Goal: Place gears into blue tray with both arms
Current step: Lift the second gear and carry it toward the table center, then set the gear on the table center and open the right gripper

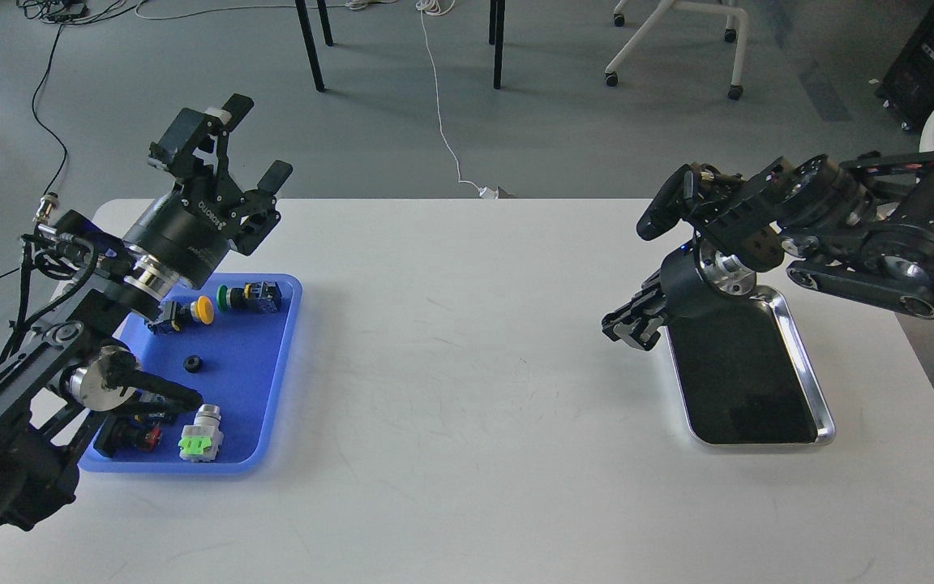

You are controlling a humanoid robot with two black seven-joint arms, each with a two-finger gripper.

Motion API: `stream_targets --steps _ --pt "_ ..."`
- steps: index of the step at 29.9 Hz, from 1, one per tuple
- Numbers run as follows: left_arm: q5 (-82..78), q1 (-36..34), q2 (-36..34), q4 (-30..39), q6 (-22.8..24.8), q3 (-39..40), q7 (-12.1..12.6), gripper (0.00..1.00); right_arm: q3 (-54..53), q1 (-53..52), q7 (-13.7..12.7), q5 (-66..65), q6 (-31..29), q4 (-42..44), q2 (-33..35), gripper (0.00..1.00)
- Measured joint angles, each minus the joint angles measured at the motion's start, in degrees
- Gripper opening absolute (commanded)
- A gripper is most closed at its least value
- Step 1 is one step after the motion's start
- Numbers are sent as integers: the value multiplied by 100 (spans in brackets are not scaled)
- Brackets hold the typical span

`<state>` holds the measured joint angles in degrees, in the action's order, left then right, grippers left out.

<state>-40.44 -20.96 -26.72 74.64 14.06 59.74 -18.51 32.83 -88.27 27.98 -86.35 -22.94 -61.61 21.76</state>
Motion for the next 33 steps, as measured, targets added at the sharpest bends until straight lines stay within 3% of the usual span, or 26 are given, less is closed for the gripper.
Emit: stream_targets --steps 5,14,23,30,33 --pt "1 0 -55 7 0 -12 -3 98 120 49 0 433 204 192 -743 16" --pt "1 10 -38 8 -28 -24 -3 98 547 481 2 820 1391 443 -1531 18" --pt "-5 165 -60 70 -32 -3 -3 98 637 728 2 830 1606 783 -1929 22" --pt "-8 202 -78 97 -34 4 -3 98 712 803 2 831 1609 858 -1981 38" --pt "-8 205 -79 103 -35 4 -3 98 716 810 2 832 1609 882 -1982 61"
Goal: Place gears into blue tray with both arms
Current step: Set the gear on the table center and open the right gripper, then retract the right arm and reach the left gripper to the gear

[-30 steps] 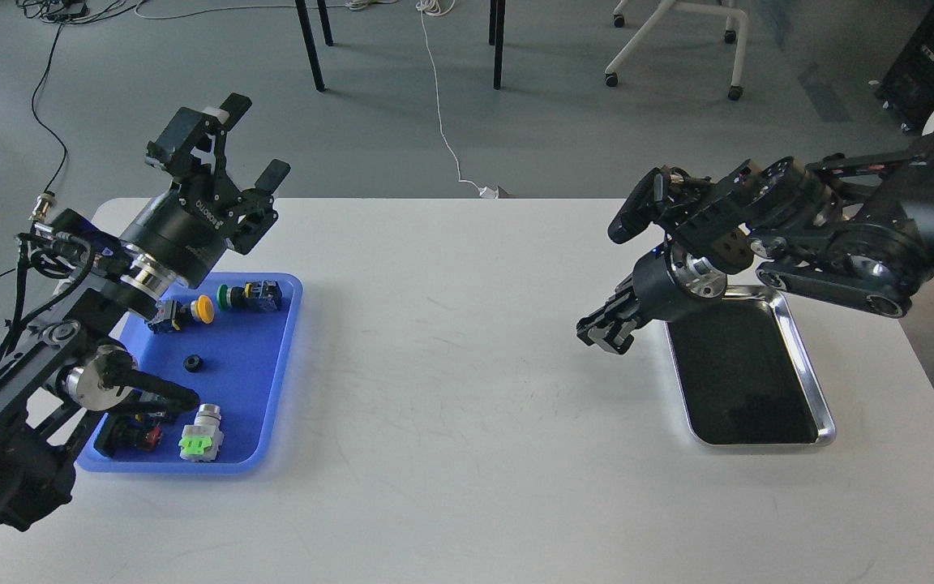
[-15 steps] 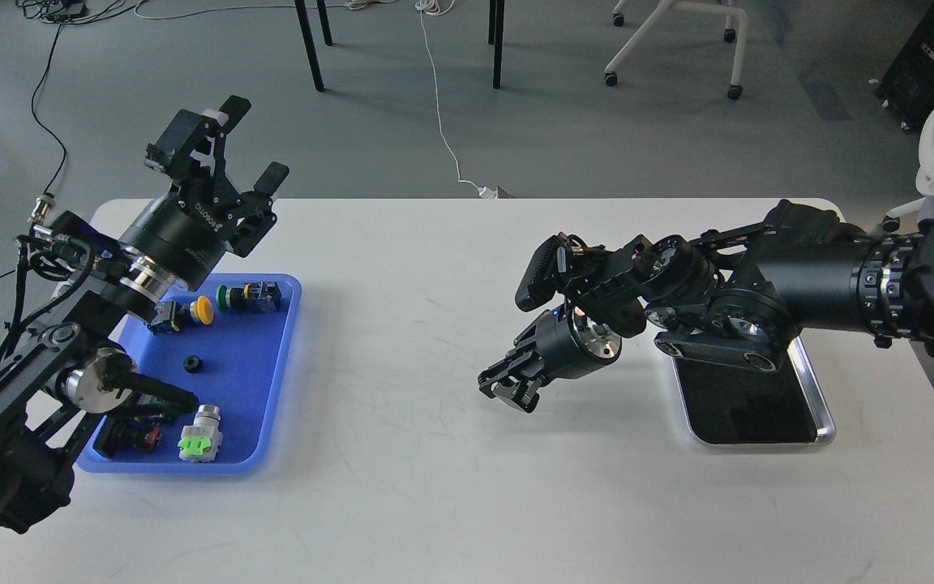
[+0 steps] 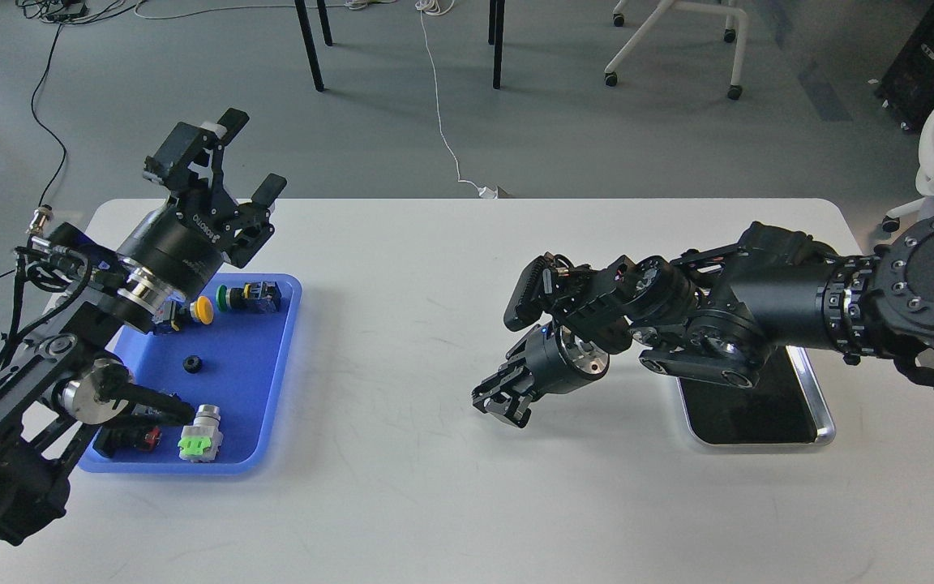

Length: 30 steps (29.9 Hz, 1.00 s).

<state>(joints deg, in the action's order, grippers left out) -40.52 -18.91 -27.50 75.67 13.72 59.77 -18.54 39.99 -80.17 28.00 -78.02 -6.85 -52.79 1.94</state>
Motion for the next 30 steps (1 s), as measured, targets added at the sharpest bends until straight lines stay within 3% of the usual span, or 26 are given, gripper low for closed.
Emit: stream_targets --steps 4,5,12,17,22,30 --pt "0 1 0 1 -1 0 0 98 0 1 0 12 1 5 0 91" --pt "0 1 -1 1 -1 0 0 98 -5 1 0 21 2 5 4 93" --pt "0 1 -26 -6 7 0 -6 98 -366 -53 0 838 42 -73 390 96" --pt "13 0 -27 -43 -8 0 -45 98 -1151 182 0 1983 54 -339 1211 96" --pt "43 1 -19 -91 -11 1 -103 98 -2498 1183 -1 3380 38 -645 2159 96" --pt "-98 -71 -22 -164 27 -48 -709 98 -5457 3718 -1 5349 -44 -1151 2902 96"
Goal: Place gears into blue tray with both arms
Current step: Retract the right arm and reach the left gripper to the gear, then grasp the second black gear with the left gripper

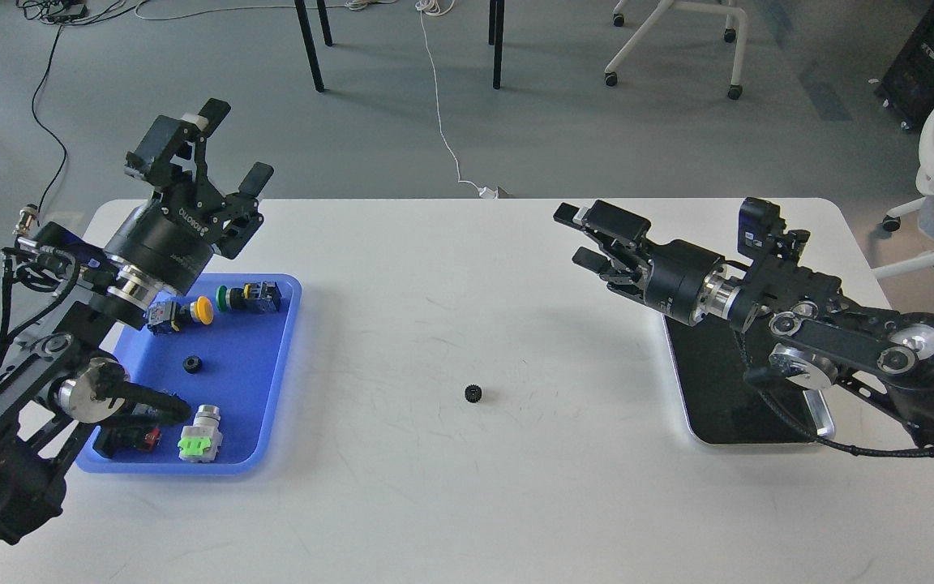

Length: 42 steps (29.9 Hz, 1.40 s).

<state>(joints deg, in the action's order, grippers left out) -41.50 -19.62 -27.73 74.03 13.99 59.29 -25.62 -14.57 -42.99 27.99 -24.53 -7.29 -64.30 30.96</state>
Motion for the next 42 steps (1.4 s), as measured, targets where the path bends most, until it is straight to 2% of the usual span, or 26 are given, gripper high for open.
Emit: stream_targets --steps 3,6,9,13,19,24,30,34,42 --pt "-554 -38 -2 -9 10 -92 -193 98 -948 858 0 615 -139 -53 19 96" --pt "-1731 -107 17 12 49 -352 -230 98 -1579 1423 0 1299 -391 -60 5 96" --pt "-3072 -431 17 30 220 -929 -237 98 -1970 1793 0 2042 -628 -63 20 96" --pt "-4708 -1213 -13 21 348 -2115 -240 98 -2235 2091 0 2584 -739 -83 98 96" --pt "-6527 -2665 47 -180 470 -3892 -240 98 -2557 2501 1 2675 -750 -166 162 96" --pt "-7375 -3636 619 -759 833 -4894 -240 97 -2722 2628 2 2680 -754 -172 172 96" --pt "-8253 -3961 1489 -1629 849 -5452 -239 95 -2742 2658 2 2679 -749 -172 187 96" --pt "-8345 -3991 1953 -2126 842 -5561 -238 89 -2800 2677 2 2679 -748 -172 192 96" --pt "-8352 -4013 2126 -2387 842 -6007 -238 70 -2859 2717 2 2679 -749 -163 268 96"
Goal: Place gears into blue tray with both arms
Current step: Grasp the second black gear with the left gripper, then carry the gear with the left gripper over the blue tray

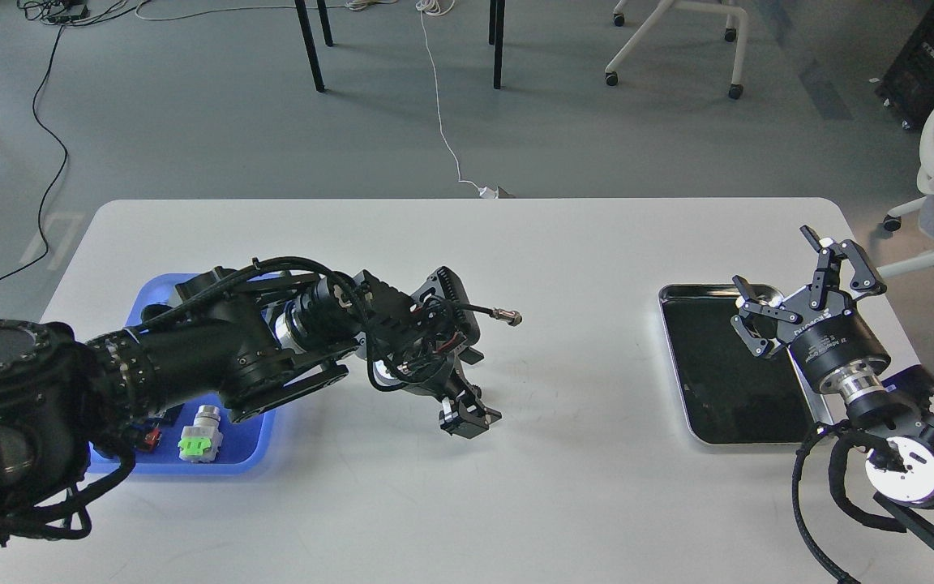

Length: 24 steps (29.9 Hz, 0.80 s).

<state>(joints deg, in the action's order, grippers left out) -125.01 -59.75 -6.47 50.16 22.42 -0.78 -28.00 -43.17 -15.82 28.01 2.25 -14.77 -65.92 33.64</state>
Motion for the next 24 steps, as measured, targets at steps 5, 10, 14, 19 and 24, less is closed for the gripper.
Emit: stream_targets --steps 5,10,14,19,24 --pt "0 49 -52 -6 1 -25 0 54 0 24 0 -2 -8 1 9 96" --pt "1 77 -83 -11 -3 -29 0 35 1 45 0 -1 -9 -6 11 96" --pt "4 88 -112 -10 -4 -30 -3 16 9 84 0 -1 -9 -15 12 96" --pt "4 87 -127 -10 -4 -30 -3 10 8 104 0 -1 -9 -25 12 96" --pt "5 76 -222 -2 -5 -24 -3 9 0 106 0 -4 -9 -26 12 96"
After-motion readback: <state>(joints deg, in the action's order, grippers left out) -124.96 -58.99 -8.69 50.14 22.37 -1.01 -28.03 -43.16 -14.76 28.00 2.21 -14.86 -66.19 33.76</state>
